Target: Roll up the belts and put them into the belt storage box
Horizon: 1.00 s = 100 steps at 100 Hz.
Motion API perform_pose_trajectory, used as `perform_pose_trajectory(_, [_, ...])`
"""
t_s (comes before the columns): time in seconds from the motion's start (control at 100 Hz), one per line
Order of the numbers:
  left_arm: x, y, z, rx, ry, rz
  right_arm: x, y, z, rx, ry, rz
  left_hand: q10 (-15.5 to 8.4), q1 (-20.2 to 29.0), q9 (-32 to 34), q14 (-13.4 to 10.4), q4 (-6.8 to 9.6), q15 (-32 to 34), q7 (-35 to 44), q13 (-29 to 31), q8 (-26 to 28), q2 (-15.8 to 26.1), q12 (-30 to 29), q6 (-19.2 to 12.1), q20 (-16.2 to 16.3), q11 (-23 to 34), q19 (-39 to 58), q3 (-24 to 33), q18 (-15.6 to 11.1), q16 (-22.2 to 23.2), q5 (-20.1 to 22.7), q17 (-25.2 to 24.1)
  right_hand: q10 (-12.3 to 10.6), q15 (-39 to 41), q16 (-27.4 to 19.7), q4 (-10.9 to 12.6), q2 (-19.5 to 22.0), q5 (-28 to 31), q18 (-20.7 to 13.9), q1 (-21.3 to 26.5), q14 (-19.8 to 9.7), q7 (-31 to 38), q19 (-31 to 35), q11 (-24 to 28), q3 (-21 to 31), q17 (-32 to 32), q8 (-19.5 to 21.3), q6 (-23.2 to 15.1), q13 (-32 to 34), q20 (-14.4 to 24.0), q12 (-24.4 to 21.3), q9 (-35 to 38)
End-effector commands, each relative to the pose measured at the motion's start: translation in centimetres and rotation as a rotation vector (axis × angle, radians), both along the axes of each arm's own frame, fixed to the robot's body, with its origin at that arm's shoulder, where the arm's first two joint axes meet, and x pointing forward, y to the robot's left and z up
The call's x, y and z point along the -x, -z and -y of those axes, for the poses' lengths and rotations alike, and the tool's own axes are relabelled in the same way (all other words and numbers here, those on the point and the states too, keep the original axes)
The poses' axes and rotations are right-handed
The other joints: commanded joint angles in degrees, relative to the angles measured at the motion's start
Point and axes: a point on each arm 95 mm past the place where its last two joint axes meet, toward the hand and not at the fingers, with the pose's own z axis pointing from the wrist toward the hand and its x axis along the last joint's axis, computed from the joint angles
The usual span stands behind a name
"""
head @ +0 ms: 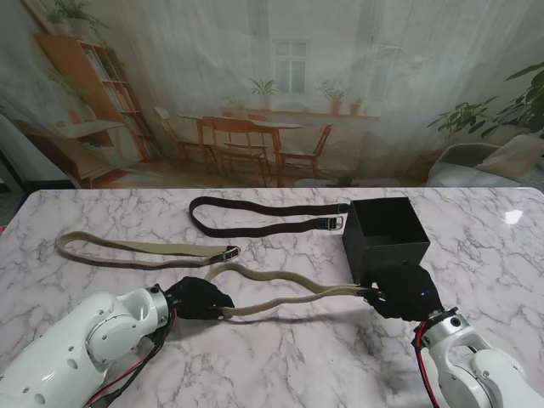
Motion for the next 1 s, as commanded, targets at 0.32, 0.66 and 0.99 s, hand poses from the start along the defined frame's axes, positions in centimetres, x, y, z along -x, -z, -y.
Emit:
perform_pose_trajectory(0.32, [3.0,-0.8,-4.6,-0.178,-0.028,0.057,0.1,1.3,1.5,0.009,0.073,-0.019,3.2,4.6,4.3,2.6,-0.49,2.5,3.1,2.2,0.7,-1.0,3.7,-1.0,2.1,1.3,2.6,1.6,1.3,2.5,2.2,-0.7,0.1,3.7,1.6,2.0,4.0,3.8,1.8,6.8,1.1,3.7,2.0,3.1,3.5,0.2,3.2,-5.4,1.6,0.8,0.9,2.3])
perform_pose_trajectory(0.66, [5.4,-0.9,-8.8,-0.306,-0.106,0.128,-0.3,2.3,2.6,0.029,0.138,-0.034,2.9,3.4,5.6,2.7,-0.54,2.9,2.9,1.9,0.7,-2.2,5.5,-1.5,2.9,1.0,3.0,-0.5,2.4,3.6,2.0,-1.6,0.2,4.1,1.6,2.0,4.2,3.8,1.9,7.0,1.2,3.8,2.2,3.2,3.3,0.2,3.5,-5.3,1.6,0.9,1.2,2.4])
perform_pose_trajectory(0.99, [6.6,-0.6,-11.1,-0.4,-0.14,0.198,-1.2,4.2,2.9,0.049,0.195,-0.091,1.4,2.0,6.8,2.3,0.12,1.5,2.9,0.6,1.0,-3.2,7.6,-2.7,3.3,-1.3,1.9,-2.9,2.9,4.0,2.2,-2.8,0.0,3.3,1.3,1.6,4.9,3.6,1.9,7.2,1.3,3.6,1.7,2.5,2.6,-0.5,3.8,-6.1,0.7,0.7,1.2,1.7])
